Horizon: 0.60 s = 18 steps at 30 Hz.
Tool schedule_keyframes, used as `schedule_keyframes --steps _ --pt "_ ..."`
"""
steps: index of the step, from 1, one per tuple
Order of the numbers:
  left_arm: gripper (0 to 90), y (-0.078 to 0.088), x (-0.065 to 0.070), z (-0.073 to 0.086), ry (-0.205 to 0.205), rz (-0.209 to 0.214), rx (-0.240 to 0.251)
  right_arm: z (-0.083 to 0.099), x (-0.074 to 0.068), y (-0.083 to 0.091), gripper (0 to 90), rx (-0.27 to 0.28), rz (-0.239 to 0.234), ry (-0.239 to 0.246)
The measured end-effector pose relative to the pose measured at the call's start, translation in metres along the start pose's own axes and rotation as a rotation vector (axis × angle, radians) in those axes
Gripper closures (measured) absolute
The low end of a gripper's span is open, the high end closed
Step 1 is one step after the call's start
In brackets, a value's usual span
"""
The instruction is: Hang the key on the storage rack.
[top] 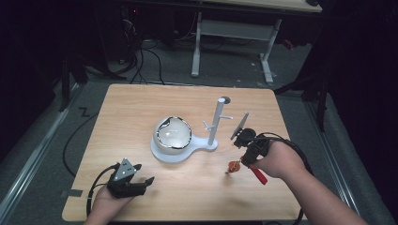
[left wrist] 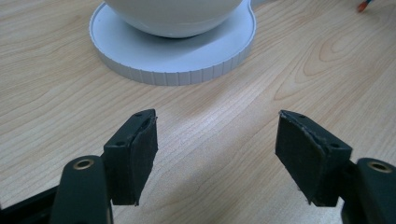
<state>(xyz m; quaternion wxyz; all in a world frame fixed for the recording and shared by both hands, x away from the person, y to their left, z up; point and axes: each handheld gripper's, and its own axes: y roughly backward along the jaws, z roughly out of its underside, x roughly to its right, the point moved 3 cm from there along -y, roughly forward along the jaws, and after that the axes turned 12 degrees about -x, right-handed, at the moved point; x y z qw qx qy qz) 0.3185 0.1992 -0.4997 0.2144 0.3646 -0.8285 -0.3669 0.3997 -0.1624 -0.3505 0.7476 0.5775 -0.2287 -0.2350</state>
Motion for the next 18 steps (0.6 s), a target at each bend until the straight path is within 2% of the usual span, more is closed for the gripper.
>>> schedule_keyframes --steps 6,10,11,12,18 --pt "30.4 -0.001 0.0 0.0 -0.007 0.001 -0.006 0.003 0.01 0.02 74.8 0.01 0.021 -0.028" --pt "30.4 0.0 0.0 0.0 -0.007 -0.001 -0.004 0.004 0.018 0.032 74.8 0.032 -0.014 -0.063" --pt "30.4 0.0 0.0 0.0 -0.006 -0.001 -0.003 0.003 0.019 0.035 74.8 0.035 -0.025 -0.089" --pt "30.4 0.0 0.0 0.0 -0.006 -0.001 -0.002 0.003 0.021 0.038 74.8 0.042 -0.02 -0.079" --pt "30.4 0.0 0.0 0.0 -0.008 0.0 -0.004 -0.004 0.03 0.059 74.8 0.054 0.013 -0.087"
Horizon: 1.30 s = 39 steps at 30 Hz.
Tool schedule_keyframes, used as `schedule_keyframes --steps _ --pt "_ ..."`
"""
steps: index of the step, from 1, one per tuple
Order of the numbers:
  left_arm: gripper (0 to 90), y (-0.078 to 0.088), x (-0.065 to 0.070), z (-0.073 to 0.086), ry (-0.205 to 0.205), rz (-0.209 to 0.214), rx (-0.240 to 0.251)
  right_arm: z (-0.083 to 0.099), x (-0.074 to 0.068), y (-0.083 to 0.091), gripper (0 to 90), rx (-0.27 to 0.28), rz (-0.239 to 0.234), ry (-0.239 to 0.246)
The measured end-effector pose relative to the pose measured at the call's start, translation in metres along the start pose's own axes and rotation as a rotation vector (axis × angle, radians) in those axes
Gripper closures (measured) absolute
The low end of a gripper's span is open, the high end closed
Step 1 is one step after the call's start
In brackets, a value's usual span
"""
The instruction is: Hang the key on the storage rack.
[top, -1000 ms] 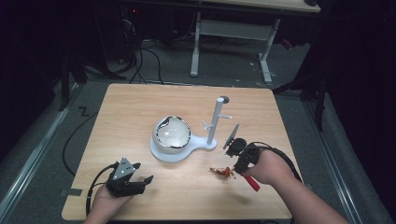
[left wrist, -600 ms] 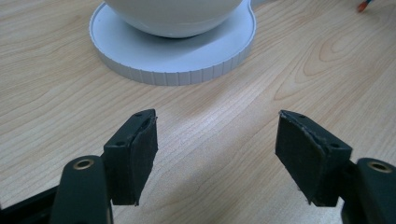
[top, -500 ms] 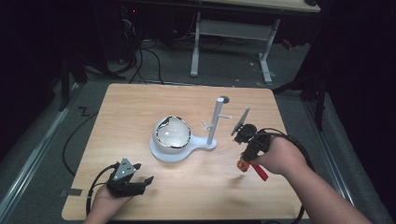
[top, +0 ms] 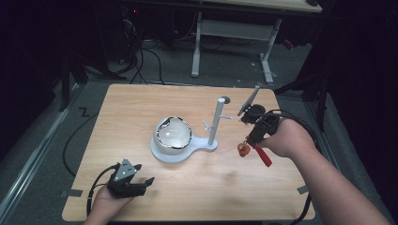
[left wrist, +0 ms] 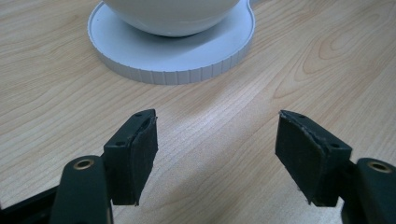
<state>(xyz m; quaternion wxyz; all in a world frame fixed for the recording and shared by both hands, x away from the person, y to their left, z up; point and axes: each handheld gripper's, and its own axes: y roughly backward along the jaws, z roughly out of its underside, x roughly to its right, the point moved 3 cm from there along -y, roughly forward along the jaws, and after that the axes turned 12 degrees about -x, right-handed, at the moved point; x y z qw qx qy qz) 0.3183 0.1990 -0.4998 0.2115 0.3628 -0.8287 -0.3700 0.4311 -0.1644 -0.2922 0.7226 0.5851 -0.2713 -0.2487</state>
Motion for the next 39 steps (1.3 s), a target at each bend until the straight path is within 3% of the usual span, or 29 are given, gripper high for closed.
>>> schedule_keyframes --steps 13,24,39 --pt "30.4 0.001 0.0 0.0 -0.001 0.001 0.0 -0.025 0.011 0.019 74.7 0.019 0.016 -0.035" --pt "30.4 0.001 0.0 0.001 -0.004 0.002 -0.006 -0.046 0.012 0.034 74.7 0.044 0.03 -0.015" --pt "30.4 0.002 -0.001 0.003 0.003 0.0 -0.005 -0.07 0.016 0.035 74.4 0.038 0.018 -0.005"
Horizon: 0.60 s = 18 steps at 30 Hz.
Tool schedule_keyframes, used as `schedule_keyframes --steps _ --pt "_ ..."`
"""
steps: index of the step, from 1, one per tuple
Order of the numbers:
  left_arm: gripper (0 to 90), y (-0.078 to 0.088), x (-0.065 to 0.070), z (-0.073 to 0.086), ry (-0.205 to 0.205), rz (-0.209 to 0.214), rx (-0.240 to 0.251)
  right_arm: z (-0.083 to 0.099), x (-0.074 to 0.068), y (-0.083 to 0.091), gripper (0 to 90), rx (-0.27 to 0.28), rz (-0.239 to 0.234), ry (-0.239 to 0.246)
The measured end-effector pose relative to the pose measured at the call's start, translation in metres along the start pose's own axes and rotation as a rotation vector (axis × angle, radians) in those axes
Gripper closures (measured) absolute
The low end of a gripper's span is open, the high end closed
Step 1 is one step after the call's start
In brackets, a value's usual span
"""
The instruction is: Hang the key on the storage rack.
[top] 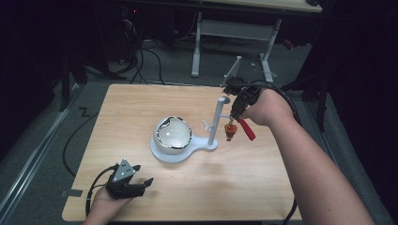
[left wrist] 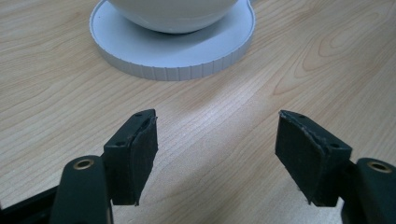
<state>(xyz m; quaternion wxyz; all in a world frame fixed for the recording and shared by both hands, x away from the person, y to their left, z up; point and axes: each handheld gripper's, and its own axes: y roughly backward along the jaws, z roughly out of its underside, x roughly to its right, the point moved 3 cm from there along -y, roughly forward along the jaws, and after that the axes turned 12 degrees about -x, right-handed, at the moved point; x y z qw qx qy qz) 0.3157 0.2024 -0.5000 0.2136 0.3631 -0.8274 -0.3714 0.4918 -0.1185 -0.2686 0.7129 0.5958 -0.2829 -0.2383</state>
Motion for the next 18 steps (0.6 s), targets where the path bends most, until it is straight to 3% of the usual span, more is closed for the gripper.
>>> schedule_keyframes --steps 9,18 --pt "30.4 0.0 0.001 0.0 -0.001 0.0 0.001 0.001 0.002 0.002 69.1 0.02 0.027 0.001" --pt "30.4 -0.001 0.001 0.0 -0.001 -0.001 -0.001 0.012 0.005 -0.004 65.3 0.048 0.022 -0.062"
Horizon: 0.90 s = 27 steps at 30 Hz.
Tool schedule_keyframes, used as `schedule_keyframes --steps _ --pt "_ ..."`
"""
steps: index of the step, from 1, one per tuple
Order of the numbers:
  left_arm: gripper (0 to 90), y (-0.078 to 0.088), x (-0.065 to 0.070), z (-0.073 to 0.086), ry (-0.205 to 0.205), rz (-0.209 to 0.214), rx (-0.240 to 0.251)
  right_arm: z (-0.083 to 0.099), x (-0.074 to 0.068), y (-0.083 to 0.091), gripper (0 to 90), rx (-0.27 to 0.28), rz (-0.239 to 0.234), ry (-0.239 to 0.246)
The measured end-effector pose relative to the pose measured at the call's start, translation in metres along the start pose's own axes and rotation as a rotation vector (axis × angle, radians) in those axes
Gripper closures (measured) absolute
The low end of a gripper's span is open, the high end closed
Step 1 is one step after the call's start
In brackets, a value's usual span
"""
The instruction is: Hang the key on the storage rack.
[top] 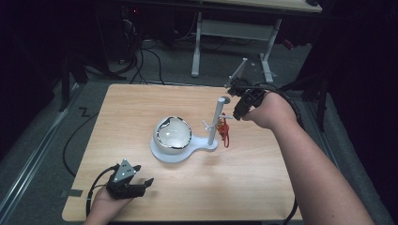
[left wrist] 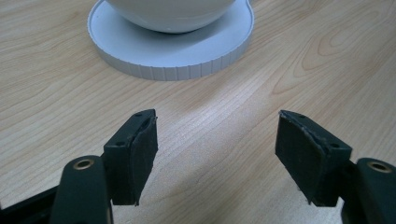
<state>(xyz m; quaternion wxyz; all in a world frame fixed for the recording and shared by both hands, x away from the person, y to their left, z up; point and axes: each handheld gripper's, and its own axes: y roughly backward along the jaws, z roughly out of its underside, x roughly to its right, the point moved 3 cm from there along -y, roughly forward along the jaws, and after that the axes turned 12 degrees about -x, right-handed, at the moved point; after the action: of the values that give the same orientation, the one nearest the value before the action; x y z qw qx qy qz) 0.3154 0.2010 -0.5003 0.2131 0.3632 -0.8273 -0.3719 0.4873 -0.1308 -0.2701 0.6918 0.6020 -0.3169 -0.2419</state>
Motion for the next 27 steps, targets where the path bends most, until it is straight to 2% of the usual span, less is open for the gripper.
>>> schedule_keyframes --steps 6,8,11,13,16,23,27 --pt "30.5 -0.001 0.0 0.0 -0.001 0.0 -0.005 0.011 0.005 -0.007 62.0 0.014 -0.009 -0.037" --pt "30.4 -0.001 0.0 0.0 -0.003 0.002 -0.004 0.015 0.008 -0.01 58.2 0.024 -0.007 -0.041" --pt "30.4 -0.002 0.001 0.0 -0.003 0.0 -0.006 0.022 0.012 -0.015 53.5 0.048 -0.016 -0.073" --pt "30.3 -0.002 0.001 0.0 -0.004 0.0 -0.006 0.026 0.012 -0.02 50.0 0.065 -0.003 -0.077" --pt "29.8 -0.002 0.0 0.001 -0.003 -0.002 -0.007 0.033 0.012 -0.031 44.0 0.081 0.017 -0.093" --pt "27.4 -0.003 0.001 0.001 -0.006 0.014 0.007 0.049 0.012 -0.065 42.6 0.123 0.005 -0.142" --pt "26.5 -0.004 0.002 0.002 -0.019 0.012 -0.003 0.06 0.009 -0.087 42.3 0.153 -0.002 -0.162"
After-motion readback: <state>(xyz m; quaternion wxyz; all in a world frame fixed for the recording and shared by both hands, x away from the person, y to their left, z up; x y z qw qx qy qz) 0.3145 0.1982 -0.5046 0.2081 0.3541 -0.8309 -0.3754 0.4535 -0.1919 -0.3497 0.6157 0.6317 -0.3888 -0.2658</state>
